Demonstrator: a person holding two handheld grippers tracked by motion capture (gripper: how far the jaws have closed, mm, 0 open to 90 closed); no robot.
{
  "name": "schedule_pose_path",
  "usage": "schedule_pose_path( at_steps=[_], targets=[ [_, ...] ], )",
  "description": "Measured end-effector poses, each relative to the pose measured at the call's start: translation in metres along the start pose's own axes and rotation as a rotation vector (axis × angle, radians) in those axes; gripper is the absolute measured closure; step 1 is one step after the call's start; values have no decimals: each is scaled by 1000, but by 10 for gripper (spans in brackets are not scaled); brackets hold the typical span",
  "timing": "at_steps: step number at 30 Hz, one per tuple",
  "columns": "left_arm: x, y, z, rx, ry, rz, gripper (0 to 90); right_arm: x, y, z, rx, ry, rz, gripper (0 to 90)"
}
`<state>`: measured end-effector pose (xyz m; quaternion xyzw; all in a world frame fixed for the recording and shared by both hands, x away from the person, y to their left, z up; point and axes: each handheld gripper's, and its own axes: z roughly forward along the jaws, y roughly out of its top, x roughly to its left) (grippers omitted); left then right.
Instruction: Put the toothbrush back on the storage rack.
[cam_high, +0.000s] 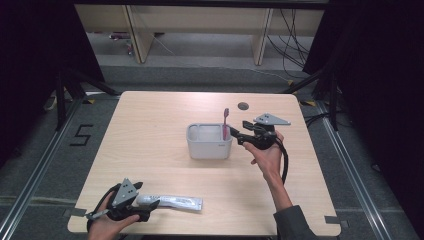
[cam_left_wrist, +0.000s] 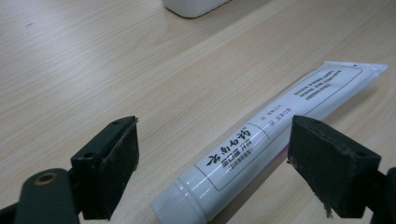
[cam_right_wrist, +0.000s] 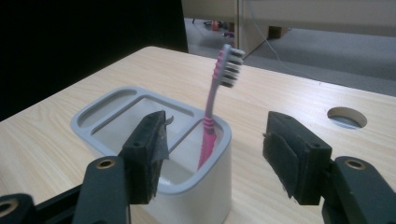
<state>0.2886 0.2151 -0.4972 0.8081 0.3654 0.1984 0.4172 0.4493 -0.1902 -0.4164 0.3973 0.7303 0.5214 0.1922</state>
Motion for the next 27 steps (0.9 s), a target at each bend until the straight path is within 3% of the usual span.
schedule_pose_path(
  at_steps=[10, 14, 15, 16, 20, 21, 22, 23, 25, 26, 27],
  targets=[
    [1, 0, 0, 7, 5, 1, 160, 5, -12, -18, 15, 19, 17, 379],
    [1, -1, 0, 7, 5, 0, 160, 7, -16, -22, -4, 12, -9, 378],
    [1, -1, 0, 5, 2, 1, 160, 7, -17, -22, 7, 26, -18, 375],
    [1, -1, 0, 7, 3, 3, 160, 9, -18, -23, 30, 41, 14, 372],
    [0, 0, 0, 3, 2, 9, 160, 8, -23, -26, 62, 57, -4, 360],
    [0, -1, 0, 6, 6, 11, 160, 8, -25, -27, 59, 52, 0, 360],
    [0, 0, 0, 13, 7, 12, 160, 5, -26, -29, 60, 33, -30, 360],
    [-1, 0, 0, 0, 2, -1, 160, 6, -27, -29, 69, 57, 0, 360],
    [-1, 0, 0, 0, 2, -2, 160, 6, -29, -32, 67, 42, -5, 360],
    [1, 0, -1, 19, 10, 20, 160, 5, -31, -36, 79, 53, -4, 361],
    [0, 0, 0, 8, 5, 6, 160, 5, -31, -38, 83, 50, -10, 361]
  ],
)
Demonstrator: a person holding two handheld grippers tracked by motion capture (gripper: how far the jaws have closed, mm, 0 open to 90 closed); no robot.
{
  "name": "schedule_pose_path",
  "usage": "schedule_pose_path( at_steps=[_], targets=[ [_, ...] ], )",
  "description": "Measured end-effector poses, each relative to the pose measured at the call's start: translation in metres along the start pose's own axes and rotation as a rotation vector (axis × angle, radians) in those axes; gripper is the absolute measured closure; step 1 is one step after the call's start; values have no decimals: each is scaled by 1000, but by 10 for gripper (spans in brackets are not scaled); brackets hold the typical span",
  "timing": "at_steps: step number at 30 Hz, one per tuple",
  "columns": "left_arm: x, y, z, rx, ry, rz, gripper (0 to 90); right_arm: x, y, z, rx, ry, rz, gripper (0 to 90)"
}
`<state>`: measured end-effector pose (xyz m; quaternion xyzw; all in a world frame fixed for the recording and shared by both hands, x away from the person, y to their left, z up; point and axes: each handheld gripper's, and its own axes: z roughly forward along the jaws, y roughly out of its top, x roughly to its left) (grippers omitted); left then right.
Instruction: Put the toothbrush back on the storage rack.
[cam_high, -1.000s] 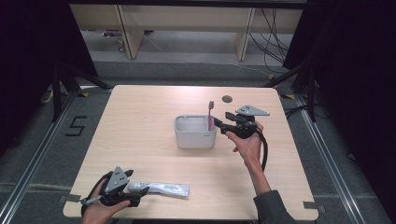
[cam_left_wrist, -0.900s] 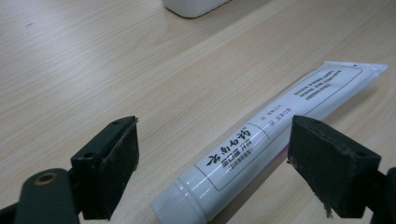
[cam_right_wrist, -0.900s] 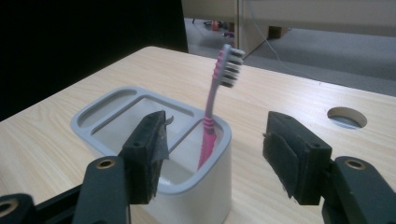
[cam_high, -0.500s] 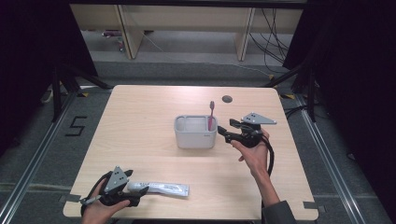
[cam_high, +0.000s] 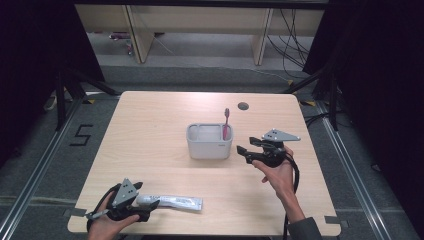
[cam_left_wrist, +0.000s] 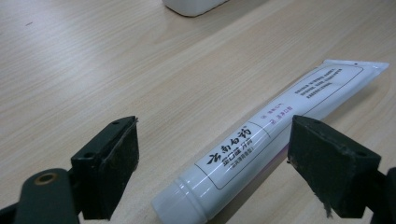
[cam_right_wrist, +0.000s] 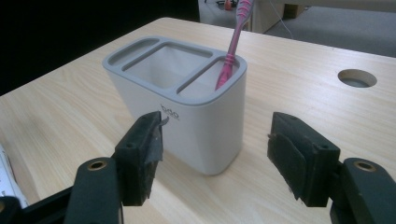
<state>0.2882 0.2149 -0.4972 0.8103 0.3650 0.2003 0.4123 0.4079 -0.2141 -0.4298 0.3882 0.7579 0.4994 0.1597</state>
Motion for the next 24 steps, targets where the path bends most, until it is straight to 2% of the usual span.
schedule_pose_path(
  at_steps=[4, 7, 9, 11, 12, 13, 14, 15, 16, 19, 20, 21, 24],
  targets=[
    [0, 0, 1, -4, -7, 0, 160, 1, -2, -4, -12, -6, 5, 361],
    [-1, 0, 0, -6, -3, -6, 160, 4, -4, -9, -12, -4, -23, 361],
    [-1, 0, 0, -5, -3, -6, 160, 8, -6, -10, -5, 11, 6, 361],
    [-1, 0, 0, -4, -4, -2, 160, 8, -8, -13, 2, 0, -41, 361],
    [0, 0, 0, -1, -5, 2, 160, 9, -9, -13, -1, -11, -35, 361],
    [-1, 0, 0, -3, -5, 0, 160, 13, -12, -14, 11, 10, 2, 360],
    [-1, 0, 0, -3, -5, -1, 160, 11, -13, -15, 16, 1, -29, 360],
    [-1, 0, 0, -3, -6, -1, 160, 12, -14, -15, 13, 12, -11, 360],
    [0, 0, 0, 0, -7, 5, 160, 12, -16, -16, 16, 0, -32, 359],
    [0, 0, 0, 1, -7, 5, 160, 14, -18, -18, 8, -3, -11, 359],
    [0, 0, 0, -1, -8, 3, 160, 13, -20, -19, 13, -19, -48, 358],
    [0, 0, 0, -1, -8, 3, 160, 15, -22, -19, 17, -7, -25, 357],
    [0, 0, 1, -1, -10, 3, 160, 15, -26, -20, 20, -6, -36, 355]
  ],
)
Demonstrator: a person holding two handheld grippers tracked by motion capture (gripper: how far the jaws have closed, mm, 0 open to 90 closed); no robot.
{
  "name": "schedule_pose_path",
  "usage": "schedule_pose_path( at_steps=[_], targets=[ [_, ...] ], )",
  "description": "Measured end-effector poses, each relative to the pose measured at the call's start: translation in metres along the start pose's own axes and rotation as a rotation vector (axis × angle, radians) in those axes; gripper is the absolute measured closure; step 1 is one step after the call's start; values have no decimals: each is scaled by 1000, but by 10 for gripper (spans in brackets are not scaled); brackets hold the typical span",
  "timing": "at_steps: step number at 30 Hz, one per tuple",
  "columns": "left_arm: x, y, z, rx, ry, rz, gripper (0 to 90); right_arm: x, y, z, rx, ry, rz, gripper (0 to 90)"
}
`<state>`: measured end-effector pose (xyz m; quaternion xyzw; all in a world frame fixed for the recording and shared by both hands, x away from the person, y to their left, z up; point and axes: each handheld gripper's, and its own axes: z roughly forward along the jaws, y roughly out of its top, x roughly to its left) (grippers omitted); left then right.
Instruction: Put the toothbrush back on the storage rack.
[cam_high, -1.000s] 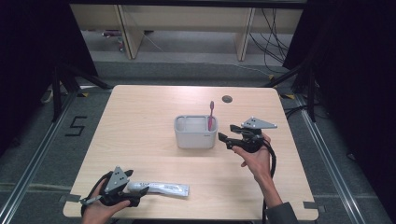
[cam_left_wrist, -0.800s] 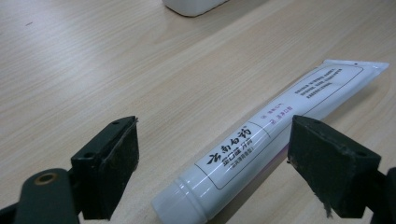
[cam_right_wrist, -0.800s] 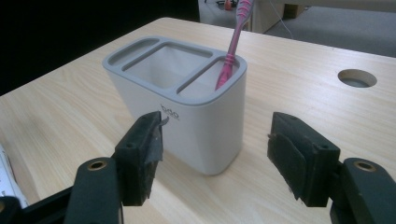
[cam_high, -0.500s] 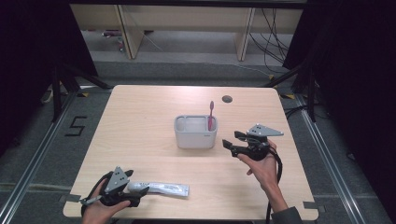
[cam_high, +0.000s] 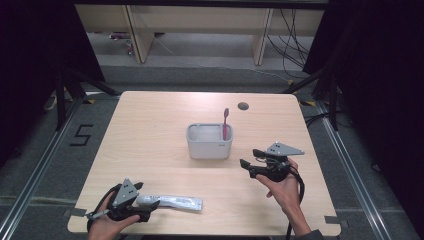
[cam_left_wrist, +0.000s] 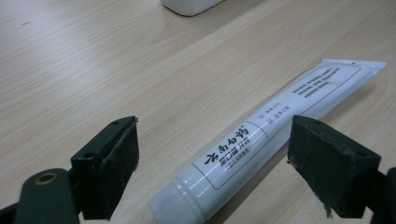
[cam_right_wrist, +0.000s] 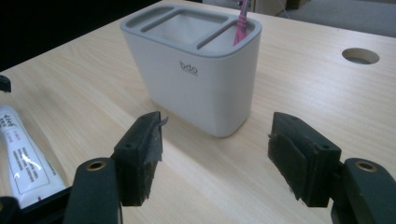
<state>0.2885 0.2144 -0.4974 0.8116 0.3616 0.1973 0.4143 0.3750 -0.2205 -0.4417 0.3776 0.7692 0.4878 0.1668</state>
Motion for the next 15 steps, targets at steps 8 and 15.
schedule_pose_path(
  at_steps=[8, 15],
  targets=[
    [0, 0, 0, -1, 4, -6, 160, 4, -13, -4, 19, -1, 11, 316],
    [1, 1, -1, 19, 3, 21, 160, 11, -20, -9, 42, 5, 24, 289]
  ],
)
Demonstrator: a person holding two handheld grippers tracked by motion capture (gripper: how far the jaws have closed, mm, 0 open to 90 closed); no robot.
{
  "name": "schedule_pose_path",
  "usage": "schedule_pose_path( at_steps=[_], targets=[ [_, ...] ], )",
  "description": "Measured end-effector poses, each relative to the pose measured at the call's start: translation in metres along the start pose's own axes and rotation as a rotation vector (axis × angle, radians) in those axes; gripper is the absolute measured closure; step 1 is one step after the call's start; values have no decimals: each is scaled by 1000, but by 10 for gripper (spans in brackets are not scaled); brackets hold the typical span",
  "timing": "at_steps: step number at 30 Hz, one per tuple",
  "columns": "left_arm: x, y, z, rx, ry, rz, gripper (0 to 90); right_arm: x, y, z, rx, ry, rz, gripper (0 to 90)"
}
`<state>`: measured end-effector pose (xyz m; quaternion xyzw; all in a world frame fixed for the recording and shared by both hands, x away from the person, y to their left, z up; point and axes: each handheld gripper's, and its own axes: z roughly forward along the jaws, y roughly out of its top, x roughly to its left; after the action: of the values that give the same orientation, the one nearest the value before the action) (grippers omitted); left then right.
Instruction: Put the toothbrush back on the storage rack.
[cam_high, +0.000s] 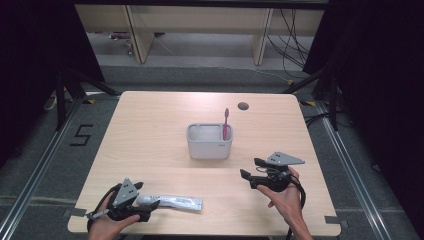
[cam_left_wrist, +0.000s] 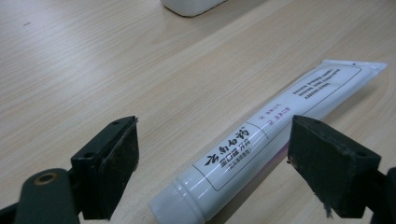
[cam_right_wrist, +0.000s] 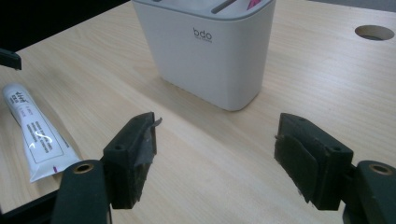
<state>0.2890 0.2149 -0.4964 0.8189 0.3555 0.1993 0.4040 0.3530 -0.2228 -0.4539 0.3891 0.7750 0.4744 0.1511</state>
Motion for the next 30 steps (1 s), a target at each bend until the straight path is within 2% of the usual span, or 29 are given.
schedule_pose_path(
  at_steps=[1, 4, 5, 8, 9, 12, 13, 14, 15, 16, 18, 19, 20, 21, 22, 23, 24, 25, 26, 27, 28, 30],
  targets=[
    [0, 0, 0, -1, -3, 4, 160, -2, -1, -1, 0, -5, -28, 287],
    [-1, 1, 1, -11, -2, -10, 160, 1, -7, -1, 4, 2, 8, 277],
    [-2, 1, 1, -20, -2, -23, 160, -1, -8, -2, 16, -3, -10, 276],
    [-3, 1, 3, -15, -7, -11, 160, -1, -13, -2, 21, -12, -21, 267],
    [-2, 1, 3, -10, -9, -7, 160, 1, -15, -3, 33, -8, -1, 264],
    [-2, 1, 3, -13, -8, -11, 160, 1, -19, -5, 46, 2, -9, 264],
    [-2, 1, 3, -13, -8, -12, 160, 3, -21, -6, 59, 18, 18, 264],
    [-2, 1, 2, -9, -10, -12, 160, 2, -22, -6, 53, 11, -10, 264],
    [-2, 1, 2, -9, -9, -12, 160, 4, -24, -7, 61, 16, 16, 264],
    [0, 1, 1, 9, -11, 9, 160, 4, -25, -8, 53, 6, 2, 265],
    [0, 1, 1, 11, -8, 6, 160, 3, -28, -9, 62, 2, -14, 264],
    [-1, 1, 1, 11, -9, 5, 160, 5, -30, -10, 74, 25, 21, 265],
    [0, 1, 1, 14, -10, 9, 160, 5, -32, -11, 75, 8, 10, 265],
    [-1, 1, 1, 13, -11, 11, 160, 7, -33, -12, 95, 28, 36, 265],
    [-1, 1, 1, 13, -14, 11, 160, 4, -35, -11, 79, 16, -13, 265],
    [-1, 1, 1, 13, -14, 11, 160, 6, -37, -12, 86, 14, 24, 265],
    [-2, 1, 2, 1, -12, -6, 160, 5, -37, -12, 92, 30, 9, 265],
    [-2, 1, 2, -1, -11, -9, 160, 7, -39, -14, 87, 18, 26, 265],
    [-2, 1, 2, -3, -11, -11, 160, 5, -40, -15, 95, 20, 4, 265],
    [-2, 1, 2, -3, -10, -12, 160, 8, -41, -17, 109, 18, 52, 265],
    [-2, 1, 2, -2, -10, -13, 160, 8, -43, -16, 95, 31, 37, 265],
    [-3, 1, 3, -3, -11, -12, 160, 9, -44, -19, 104, 32, 38, 265]
  ],
)
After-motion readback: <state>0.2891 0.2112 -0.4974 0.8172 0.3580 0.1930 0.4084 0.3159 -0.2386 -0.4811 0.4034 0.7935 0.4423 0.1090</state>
